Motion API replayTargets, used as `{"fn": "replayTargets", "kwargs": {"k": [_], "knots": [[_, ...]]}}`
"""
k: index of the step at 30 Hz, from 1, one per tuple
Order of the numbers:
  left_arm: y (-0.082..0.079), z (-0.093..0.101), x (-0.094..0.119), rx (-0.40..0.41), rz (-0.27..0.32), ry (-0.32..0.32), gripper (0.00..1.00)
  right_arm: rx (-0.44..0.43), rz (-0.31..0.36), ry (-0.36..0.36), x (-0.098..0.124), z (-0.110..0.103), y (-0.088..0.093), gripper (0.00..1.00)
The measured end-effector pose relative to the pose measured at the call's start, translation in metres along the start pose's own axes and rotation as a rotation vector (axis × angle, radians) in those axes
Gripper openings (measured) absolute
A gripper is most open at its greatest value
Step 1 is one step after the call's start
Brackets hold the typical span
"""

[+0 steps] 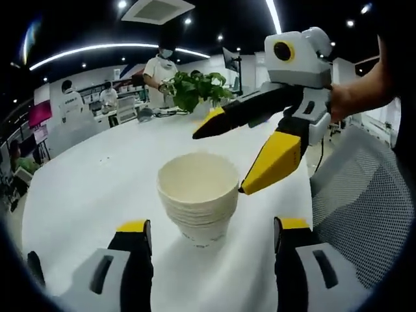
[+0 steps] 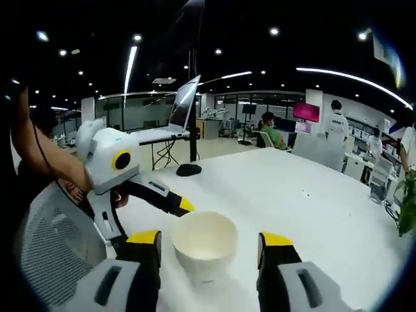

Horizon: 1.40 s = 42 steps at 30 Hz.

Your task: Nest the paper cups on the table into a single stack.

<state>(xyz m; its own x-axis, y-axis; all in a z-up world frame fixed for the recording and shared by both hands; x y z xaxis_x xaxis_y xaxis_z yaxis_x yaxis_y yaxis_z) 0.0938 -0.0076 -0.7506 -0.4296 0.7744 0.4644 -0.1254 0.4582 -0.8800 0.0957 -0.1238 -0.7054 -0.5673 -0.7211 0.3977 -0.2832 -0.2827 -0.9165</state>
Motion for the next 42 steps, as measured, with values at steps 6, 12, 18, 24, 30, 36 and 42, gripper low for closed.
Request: {"fn": "replayTargets", "kwargs": {"k": [6,12,18,24,30,36,42], "knots": [[0.004,-0.005,-0.009,-0.035,-0.010,0.002,0.61,-0.001,-0.029,-0.015,-0.010,-0.001,0.007,0.56],[0.002,-0.009,-0.017,-0.041,-0.004,0.015,0.53,-0.010,-0.056,-0.033,-0.018,-0.003,0.011,0.46],[-0.006,-0.019,-0.017,-0.087,-0.019,-0.010,0.44,-0.019,-0.033,-0.031,-0.017,0.000,0.002,0.45],[-0.012,-0.030,-0.024,-0.091,-0.016,-0.002,0.44,-0.026,-0.013,-0.025,-0.019,0.011,-0.003,0.45],[-0.017,-0.040,-0.030,-0.085,-0.031,0.000,0.43,-0.017,-0.005,-0.027,-0.027,0.023,-0.008,0.45],[-0.021,-0.054,-0.033,-0.099,-0.053,-0.010,0.43,-0.007,-0.003,-0.042,-0.038,0.033,-0.017,0.46],[-0.018,-0.066,-0.038,-0.099,-0.083,-0.014,0.43,-0.039,-0.006,-0.052,-0.052,0.044,-0.019,0.46]]}}
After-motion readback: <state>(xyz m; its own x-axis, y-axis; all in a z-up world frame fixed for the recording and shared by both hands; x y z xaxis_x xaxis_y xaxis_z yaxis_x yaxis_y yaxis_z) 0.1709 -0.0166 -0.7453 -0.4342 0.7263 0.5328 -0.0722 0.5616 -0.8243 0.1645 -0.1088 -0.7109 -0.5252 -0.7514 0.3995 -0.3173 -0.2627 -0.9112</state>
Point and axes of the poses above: the point that each gripper's makers call its tool centre point, and the gripper's own axes: x roughly backward along the fingers, z roughly to its right, y roughly out of its underside, the point moved 7 cm from there along x, roughly backward along the fingers, and after that the axes turned 5 degrees about -x, right-handed, at the moved point
